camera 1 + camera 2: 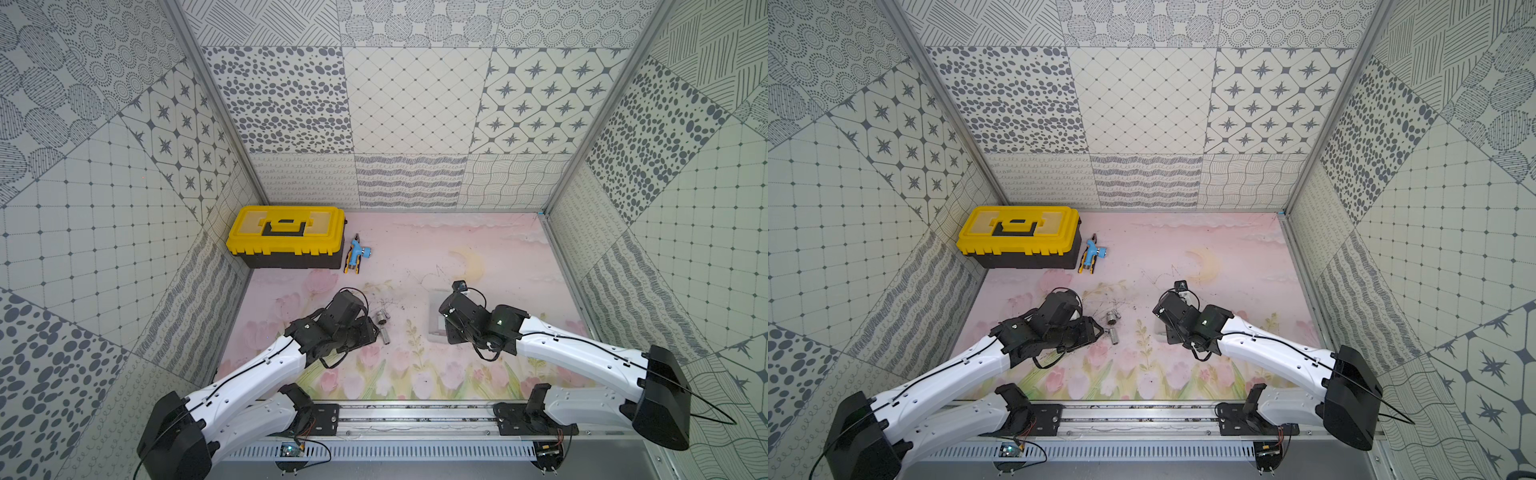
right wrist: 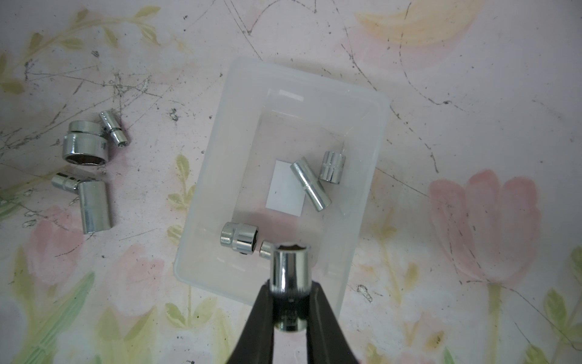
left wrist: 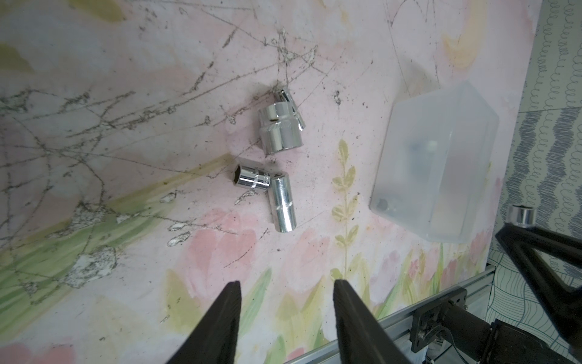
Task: Put the socket on the desktop into the storage box
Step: Place the socket head in the storage box.
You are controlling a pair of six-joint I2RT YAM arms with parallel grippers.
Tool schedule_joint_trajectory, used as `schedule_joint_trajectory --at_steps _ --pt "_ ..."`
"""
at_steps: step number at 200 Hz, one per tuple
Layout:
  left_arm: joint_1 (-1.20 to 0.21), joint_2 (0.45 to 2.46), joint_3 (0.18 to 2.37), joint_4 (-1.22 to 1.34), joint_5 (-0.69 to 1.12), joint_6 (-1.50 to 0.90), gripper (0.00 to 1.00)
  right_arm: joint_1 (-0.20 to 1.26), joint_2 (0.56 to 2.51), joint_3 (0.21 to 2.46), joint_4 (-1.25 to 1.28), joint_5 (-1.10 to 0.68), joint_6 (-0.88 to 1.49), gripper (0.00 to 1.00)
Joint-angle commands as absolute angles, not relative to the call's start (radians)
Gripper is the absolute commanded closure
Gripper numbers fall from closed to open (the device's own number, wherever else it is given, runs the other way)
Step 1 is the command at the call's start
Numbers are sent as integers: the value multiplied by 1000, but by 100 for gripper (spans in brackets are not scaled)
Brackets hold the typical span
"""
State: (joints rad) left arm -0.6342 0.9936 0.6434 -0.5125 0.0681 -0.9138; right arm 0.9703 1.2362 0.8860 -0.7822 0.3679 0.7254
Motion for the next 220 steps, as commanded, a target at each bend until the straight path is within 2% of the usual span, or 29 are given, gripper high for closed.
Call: schedule_joint_trajectory --at_steps 1,220 --pt "-631 1004 635 -507 58 -896 48 975 1254 925 -756 384 721 100" --pt "-632 1016 647 -509 72 -890 49 966 1333 959 -768 401 705 100"
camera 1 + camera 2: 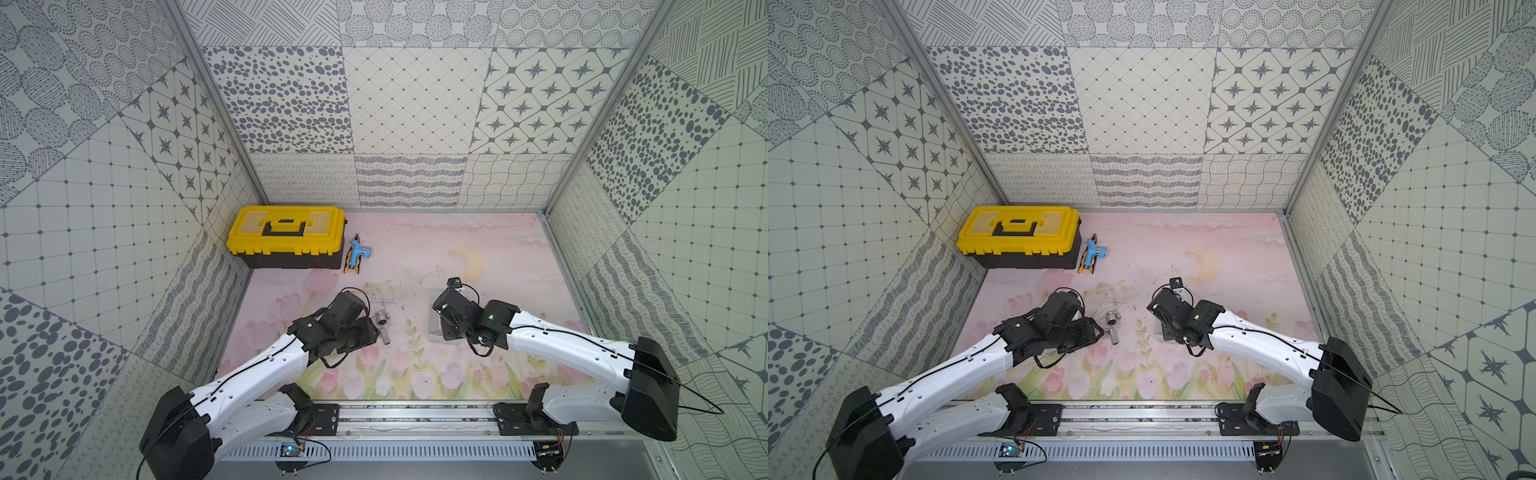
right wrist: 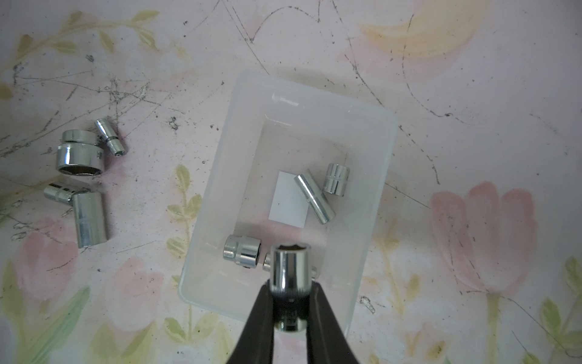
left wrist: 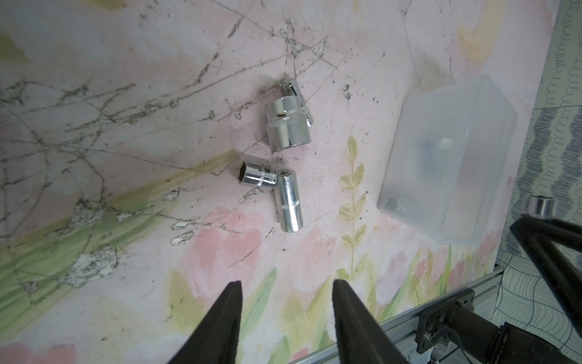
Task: Put the socket on the desktop into the storage box
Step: Place the socket head in the storage box.
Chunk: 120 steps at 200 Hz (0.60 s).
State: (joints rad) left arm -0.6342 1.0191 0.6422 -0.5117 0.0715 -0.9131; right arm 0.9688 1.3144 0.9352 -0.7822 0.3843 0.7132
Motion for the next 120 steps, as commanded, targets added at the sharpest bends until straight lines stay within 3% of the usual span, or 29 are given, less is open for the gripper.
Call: schedule_joint_trajectory --at_steps 1,30,51,79,102,120 --pt "-631 1014 647 -509 71 -891 49 966 1335 959 -768 402 705 100" --pt "-631 1002 638 -513 65 -890 48 966 1342 972 -768 410 695 87" --pt "-632 1001 638 -512 66 -891 48 965 1348 991 -770 413 680 67" --pt "-631 994 638 -511 63 -894 48 971 1342 1016 -770 399 670 48" --pt "-632 977 636 -515 50 -896 48 1001 1335 1035 -767 397 671 48" --pt "-631 959 634 -523 31 -902 48 1053 1347 1059 -739 388 661 54"
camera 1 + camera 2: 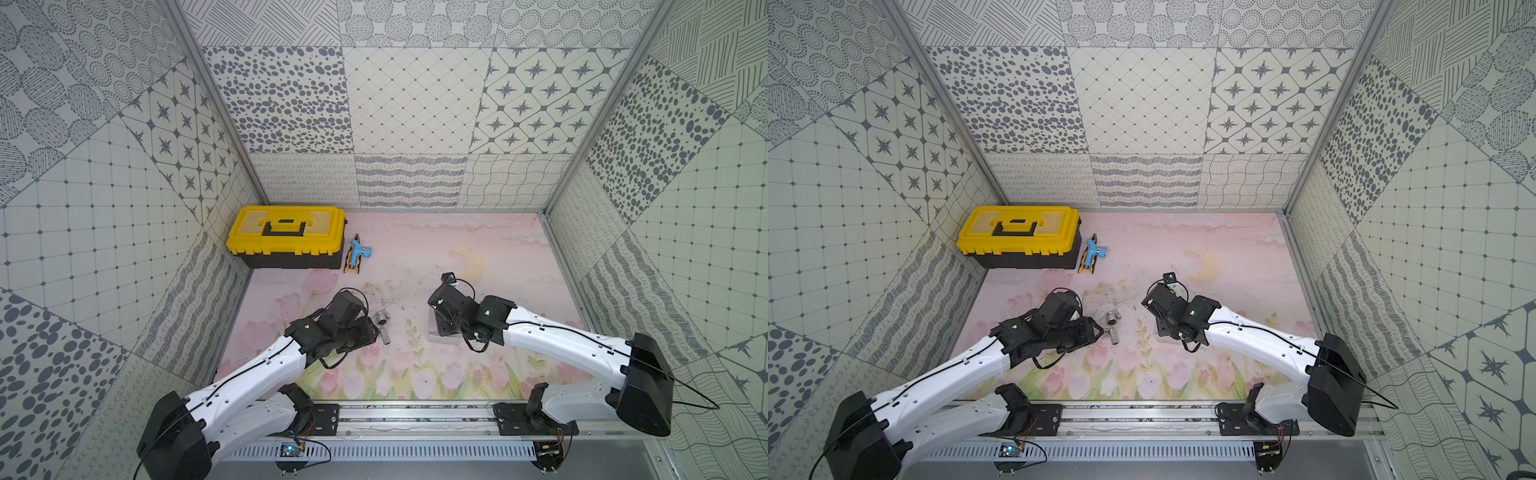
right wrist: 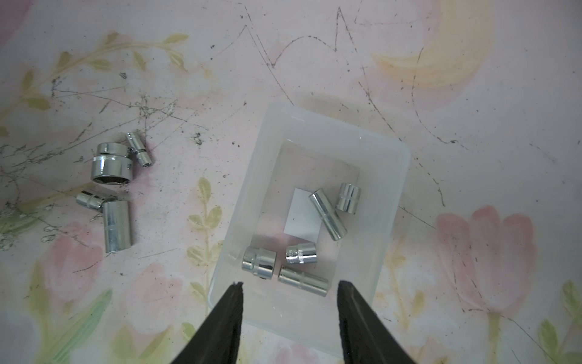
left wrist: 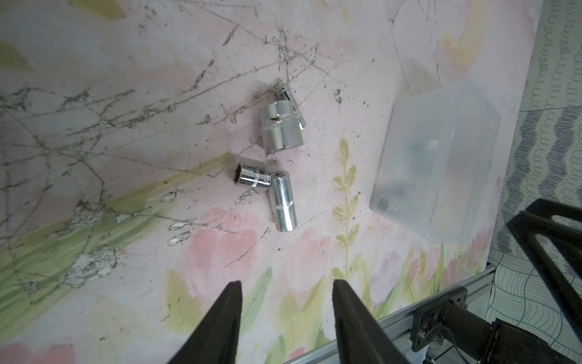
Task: Put the socket on the desktop into the storage box
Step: Place the socket head in the storage box, then pick up the socket head at the center of the board.
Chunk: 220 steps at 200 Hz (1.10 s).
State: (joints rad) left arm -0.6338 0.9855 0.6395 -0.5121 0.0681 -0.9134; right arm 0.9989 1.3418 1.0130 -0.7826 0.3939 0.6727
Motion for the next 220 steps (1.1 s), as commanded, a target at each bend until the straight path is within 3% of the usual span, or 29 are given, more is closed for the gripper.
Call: schedule_joint_trajectory --at_steps 1,37,85,220 --pt "-631 958 634 -524 29 -903 48 1057 1348 1060 -737 386 661 55" --pt "-629 933 629 -537 7 -911 48 1106 1484 1151 -702 353 644 59" --pt "-624 919 629 -593 -44 -922 47 1103 1648 1232 -663 314 633 58" --pt "-605 904 619 -594 -26 -929 47 976 1886 1361 -626 197 583 57"
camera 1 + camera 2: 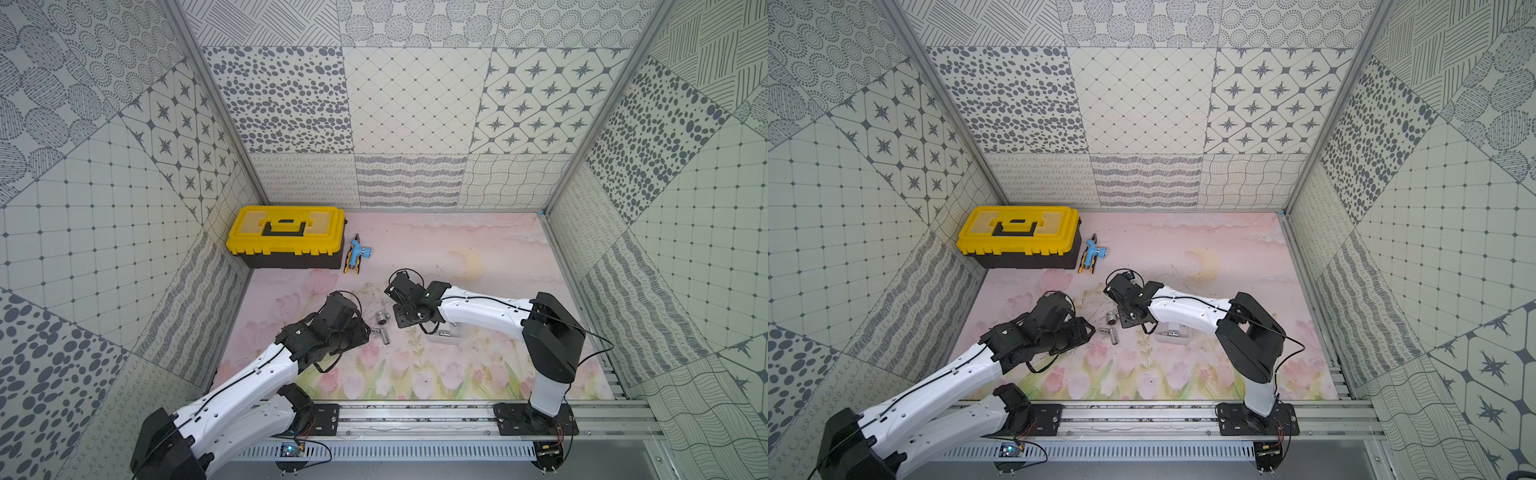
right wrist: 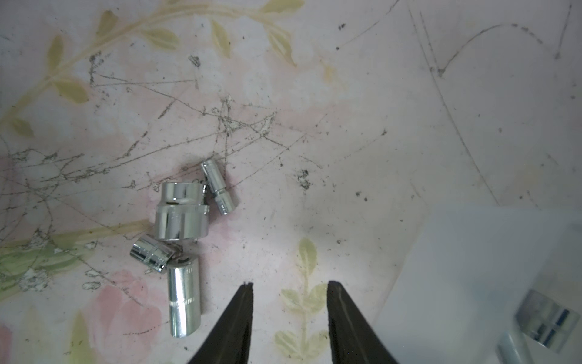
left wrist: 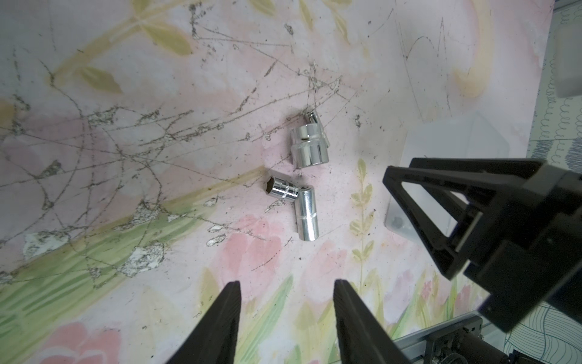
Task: Put the socket on the desktop into the storage box
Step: Pick up the socket head at the center of the board.
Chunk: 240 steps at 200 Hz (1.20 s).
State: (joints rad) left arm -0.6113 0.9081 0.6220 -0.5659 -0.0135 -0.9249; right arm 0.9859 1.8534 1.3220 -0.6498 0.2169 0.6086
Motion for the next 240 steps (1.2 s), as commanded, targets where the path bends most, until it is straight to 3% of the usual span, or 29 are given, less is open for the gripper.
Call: schedule_joint_trajectory --at_steps 1,240 --pt "-604 903 619 -594 -26 -929 47 976 1888 1362 -626 196 582 57" --pt "-583 896 611 -603 -4 -912 47 989 2093 1514 -598 144 483 61"
